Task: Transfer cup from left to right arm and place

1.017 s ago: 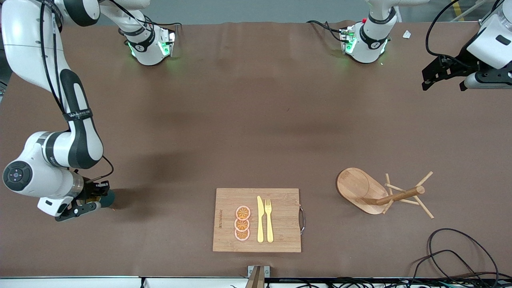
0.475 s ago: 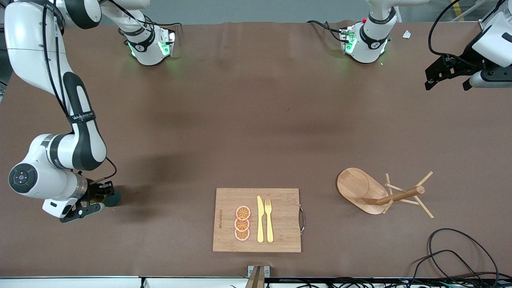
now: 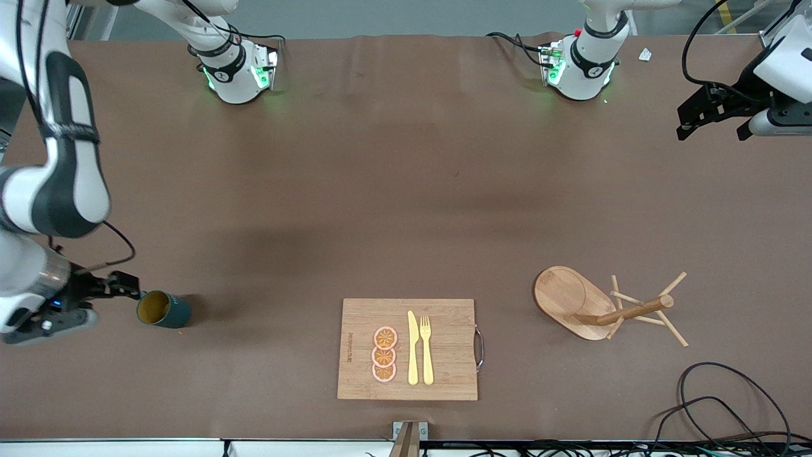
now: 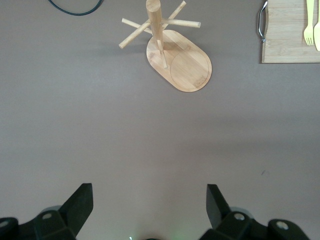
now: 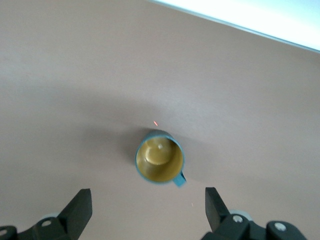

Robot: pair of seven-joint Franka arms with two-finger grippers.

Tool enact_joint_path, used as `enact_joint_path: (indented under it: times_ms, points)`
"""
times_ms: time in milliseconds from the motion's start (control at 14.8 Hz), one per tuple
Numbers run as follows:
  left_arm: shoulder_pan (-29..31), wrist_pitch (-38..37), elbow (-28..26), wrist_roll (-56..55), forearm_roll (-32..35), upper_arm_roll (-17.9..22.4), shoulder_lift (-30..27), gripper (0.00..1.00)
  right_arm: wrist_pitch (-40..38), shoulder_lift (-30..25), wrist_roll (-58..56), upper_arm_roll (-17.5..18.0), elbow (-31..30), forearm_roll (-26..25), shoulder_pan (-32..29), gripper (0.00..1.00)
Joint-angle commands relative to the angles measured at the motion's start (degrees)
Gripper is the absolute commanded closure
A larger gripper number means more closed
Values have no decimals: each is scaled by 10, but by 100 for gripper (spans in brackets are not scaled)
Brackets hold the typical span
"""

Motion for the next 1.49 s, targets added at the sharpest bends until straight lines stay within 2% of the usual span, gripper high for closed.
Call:
enact_joint_path:
  times_ms: [0,136,339,542,678,1017,1220,1424]
  points:
    - [2,-10,5,13,-2,3,-8,0,-67,-83,63,9,-27,-5,-5,0]
    - [4,-10,6,20,-2,4,-8,0,-115,-121,89,9,-27,-7,-5,0]
    - [4,-10,7,26,-2,4,-9,0,-148,-158,99,9,-28,-6,-20,0]
    - [5,-21,7,27,-2,3,-10,0,-195,-206,211,13,-31,-6,-15,0]
    - [5,-21,6,27,-2,3,-15,0,-220,-229,216,15,-33,-6,-7,0]
    - [6,-21,-2,27,-2,4,-26,0,-184,-277,221,13,-78,-6,-4,0]
    - [6,-19,-8,24,-3,4,-26,0,-113,-304,221,13,-139,-6,-5,0]
    - [5,-19,20,25,-4,4,-16,0,-137,-303,213,14,-134,-6,-2,0]
